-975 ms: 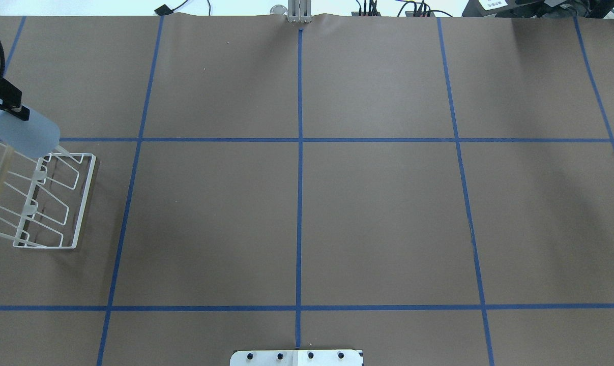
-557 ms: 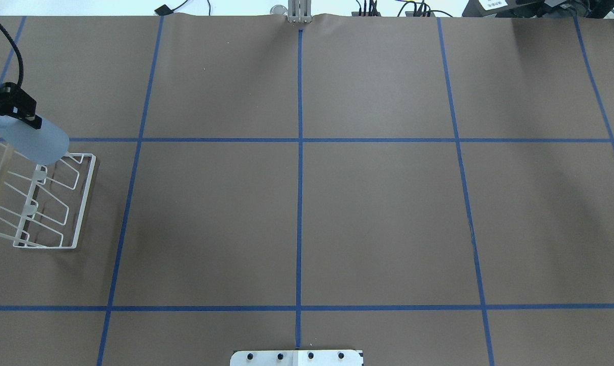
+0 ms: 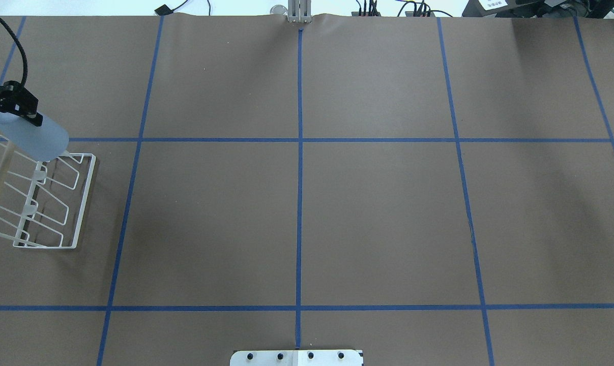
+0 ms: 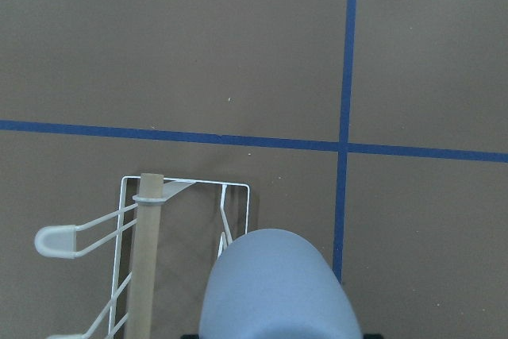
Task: Hang cup on cup holder
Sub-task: 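Position the held cup above the wire rack with the left gripper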
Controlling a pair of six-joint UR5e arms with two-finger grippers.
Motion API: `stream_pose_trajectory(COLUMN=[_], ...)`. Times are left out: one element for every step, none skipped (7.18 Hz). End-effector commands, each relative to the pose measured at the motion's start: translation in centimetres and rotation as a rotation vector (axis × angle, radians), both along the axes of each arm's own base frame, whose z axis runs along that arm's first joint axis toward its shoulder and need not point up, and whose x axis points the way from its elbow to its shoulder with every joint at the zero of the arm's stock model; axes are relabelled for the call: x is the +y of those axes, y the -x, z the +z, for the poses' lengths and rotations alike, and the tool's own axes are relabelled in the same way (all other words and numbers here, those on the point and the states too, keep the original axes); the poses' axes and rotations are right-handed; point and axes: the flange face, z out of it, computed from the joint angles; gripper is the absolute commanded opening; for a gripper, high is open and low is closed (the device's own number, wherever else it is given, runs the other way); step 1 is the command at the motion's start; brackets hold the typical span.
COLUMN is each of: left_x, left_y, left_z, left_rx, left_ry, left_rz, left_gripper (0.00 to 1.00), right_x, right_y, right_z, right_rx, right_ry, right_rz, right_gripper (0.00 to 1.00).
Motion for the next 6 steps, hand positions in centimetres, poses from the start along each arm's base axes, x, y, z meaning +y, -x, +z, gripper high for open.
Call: stream_pose_trajectory(left_x=[-0.6,-0.7,-1.1,-1.3,-1.5,-1.8], left_y=[-0.3,-0.7,-0.6,-0.5,-1.1,-2.0], left_z=[0.0,0.4,1.2,1.4,2.4,3.0], left_rx=[-0.002,-0.009,-0.05,-0.059,-0.064,-0.062], left_ry=[0.001,0.005,-0.005,-0.005,0.005,0.003], left_rz=[0.002,0.007,-0.013,-0.018,-0.009,0.001], left_gripper=[0.0,0.0,0.0,0.0,0.0,0.0], right_x=[0.2,0.4,0.5,0.5,0.5,0.5], right_y=[0.0,0.0,0.0,0.0,0.0,0.0], right_z=[0.4,0.9,0.9,0.9,0.9,0.7], right_rx=[-0.001,0.0,0.0,0.001,0.0,-0.002], right_ry=[0.006,0.015,0.015,0.014,0.015,0.011], right_rz=[0.001,0.001,0.001,0.0,0.001,0.0], right_gripper=[1.0,1.0,1.0,1.0,1.0,1.0])
